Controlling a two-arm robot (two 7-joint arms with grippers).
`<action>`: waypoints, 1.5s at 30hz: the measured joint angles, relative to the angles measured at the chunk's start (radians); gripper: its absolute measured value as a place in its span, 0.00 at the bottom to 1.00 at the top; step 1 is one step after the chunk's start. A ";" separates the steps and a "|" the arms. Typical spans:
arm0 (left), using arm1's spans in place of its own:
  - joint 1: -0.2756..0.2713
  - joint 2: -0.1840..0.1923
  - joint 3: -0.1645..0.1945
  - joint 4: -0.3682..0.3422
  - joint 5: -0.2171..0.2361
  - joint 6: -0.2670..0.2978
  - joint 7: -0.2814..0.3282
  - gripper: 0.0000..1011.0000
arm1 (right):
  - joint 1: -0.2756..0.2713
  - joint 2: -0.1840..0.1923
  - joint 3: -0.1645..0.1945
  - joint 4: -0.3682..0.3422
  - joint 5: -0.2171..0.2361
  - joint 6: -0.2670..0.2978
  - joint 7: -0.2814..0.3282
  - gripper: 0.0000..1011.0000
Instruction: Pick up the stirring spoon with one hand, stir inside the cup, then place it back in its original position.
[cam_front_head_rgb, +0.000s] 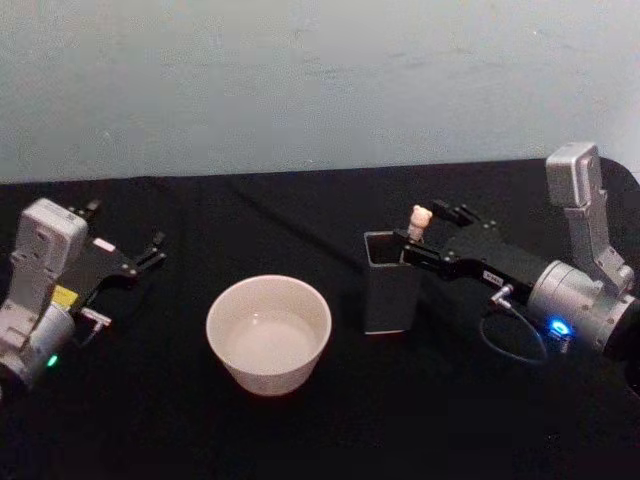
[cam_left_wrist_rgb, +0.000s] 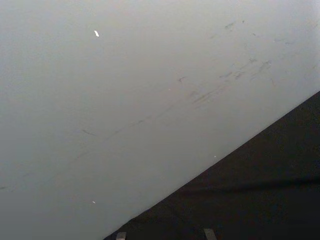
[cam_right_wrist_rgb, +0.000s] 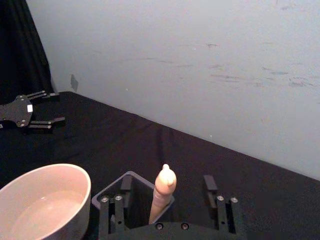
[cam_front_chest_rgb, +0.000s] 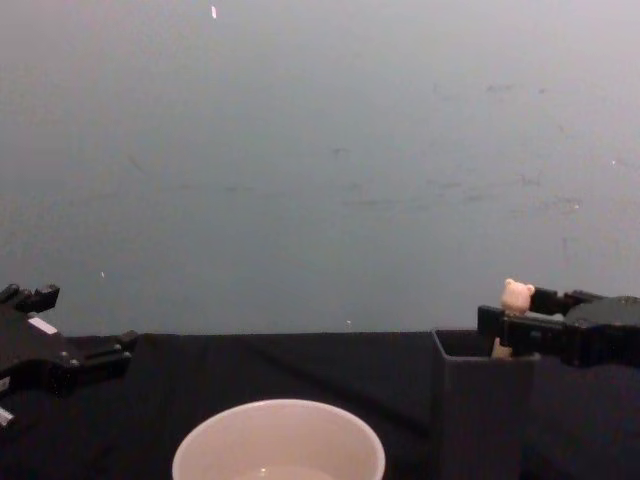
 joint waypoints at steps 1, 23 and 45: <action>0.000 0.000 0.000 0.000 0.000 0.000 0.000 0.99 | 0.000 0.000 0.000 0.000 0.000 0.000 0.000 0.86; 0.000 0.000 0.000 0.000 0.000 0.000 0.000 0.99 | 0.000 0.000 0.000 -0.001 0.000 -0.001 0.000 0.21; 0.000 0.000 0.000 0.000 0.000 0.000 0.000 0.99 | 0.000 0.000 0.000 0.000 -0.001 -0.001 0.000 0.21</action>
